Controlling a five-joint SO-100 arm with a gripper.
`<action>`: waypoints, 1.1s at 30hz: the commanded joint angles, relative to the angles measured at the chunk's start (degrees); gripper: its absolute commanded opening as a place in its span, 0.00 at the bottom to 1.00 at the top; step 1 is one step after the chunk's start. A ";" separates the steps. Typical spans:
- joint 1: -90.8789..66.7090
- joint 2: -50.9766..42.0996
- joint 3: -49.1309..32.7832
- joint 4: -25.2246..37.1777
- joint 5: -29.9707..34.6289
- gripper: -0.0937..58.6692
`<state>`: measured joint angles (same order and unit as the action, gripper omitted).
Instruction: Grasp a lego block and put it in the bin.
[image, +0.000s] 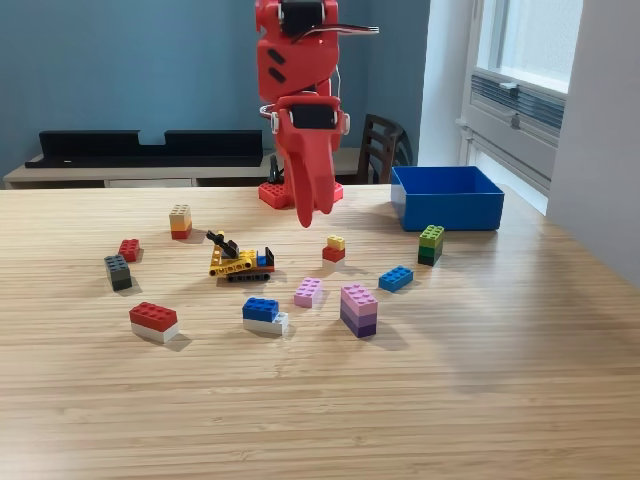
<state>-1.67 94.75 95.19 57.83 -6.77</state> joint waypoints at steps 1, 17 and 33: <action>-2.29 0.79 -3.16 -1.14 0.62 0.73; -5.01 0.26 -4.75 -1.05 1.32 0.73; -2.64 -27.33 -29.88 10.90 4.83 0.72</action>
<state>-4.57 69.17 75.94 65.83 -2.55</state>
